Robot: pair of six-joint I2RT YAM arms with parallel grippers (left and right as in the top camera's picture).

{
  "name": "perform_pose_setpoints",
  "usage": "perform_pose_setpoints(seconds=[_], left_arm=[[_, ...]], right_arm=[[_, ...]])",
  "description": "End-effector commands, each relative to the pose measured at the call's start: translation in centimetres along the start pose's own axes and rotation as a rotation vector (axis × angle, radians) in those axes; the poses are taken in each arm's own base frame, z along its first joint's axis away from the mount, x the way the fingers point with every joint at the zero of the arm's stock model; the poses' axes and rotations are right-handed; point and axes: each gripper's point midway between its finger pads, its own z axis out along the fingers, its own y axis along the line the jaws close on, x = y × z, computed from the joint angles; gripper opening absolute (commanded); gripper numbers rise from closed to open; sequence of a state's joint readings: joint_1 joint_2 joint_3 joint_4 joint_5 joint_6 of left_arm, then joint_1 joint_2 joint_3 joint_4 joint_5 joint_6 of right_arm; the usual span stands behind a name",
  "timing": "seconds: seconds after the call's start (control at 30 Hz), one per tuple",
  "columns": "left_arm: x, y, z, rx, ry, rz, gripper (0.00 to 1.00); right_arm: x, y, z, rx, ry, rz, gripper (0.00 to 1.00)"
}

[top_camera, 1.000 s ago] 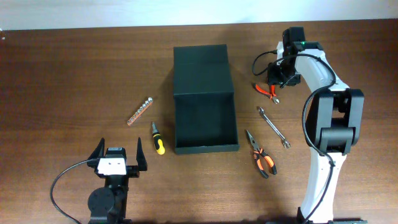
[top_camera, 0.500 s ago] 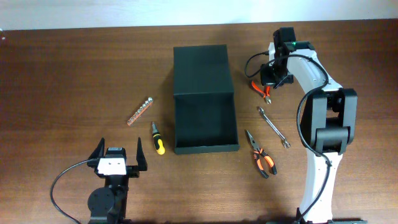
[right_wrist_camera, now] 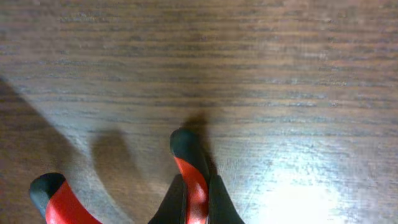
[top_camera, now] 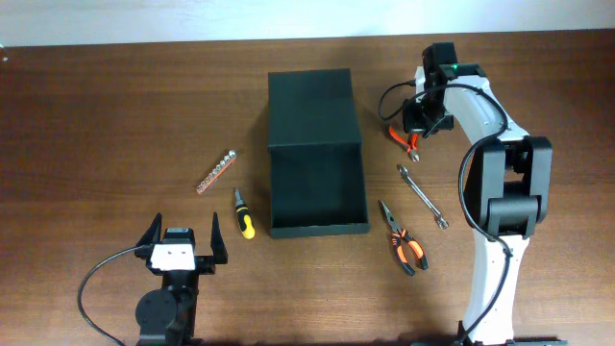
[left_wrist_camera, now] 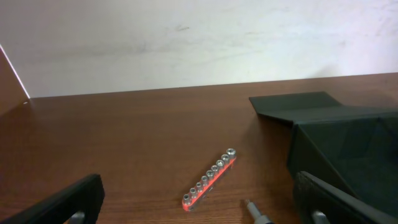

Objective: Pack container
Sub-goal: 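Close the right gripper on the red cutters' handle and lift, then carry the cutters left into the black box and release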

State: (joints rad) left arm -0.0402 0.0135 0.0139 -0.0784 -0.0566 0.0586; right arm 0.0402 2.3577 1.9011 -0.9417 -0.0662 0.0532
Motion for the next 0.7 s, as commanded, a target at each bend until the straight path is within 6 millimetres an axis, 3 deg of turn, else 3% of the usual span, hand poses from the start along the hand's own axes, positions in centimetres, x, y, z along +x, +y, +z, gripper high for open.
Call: perform_pose_setpoints(seconds=[0.0, 0.37, 0.67], left_arm=[[0.1, -0.2, 0.0, 0.011, -0.003, -0.001, 0.99], [0.1, -0.2, 0.0, 0.011, -0.003, -0.002, 0.99], [0.1, -0.2, 0.0, 0.011, -0.003, -0.002, 0.99]], right_arm=[[-0.7, 0.4, -1.1, -0.004, -0.016, -0.001, 0.04], [-4.0, 1.6, -9.1, -0.038, -0.114, -0.014, 0.04], [-1.8, 7.2, -13.8, -0.144, -0.055, -0.213, 0.04]])
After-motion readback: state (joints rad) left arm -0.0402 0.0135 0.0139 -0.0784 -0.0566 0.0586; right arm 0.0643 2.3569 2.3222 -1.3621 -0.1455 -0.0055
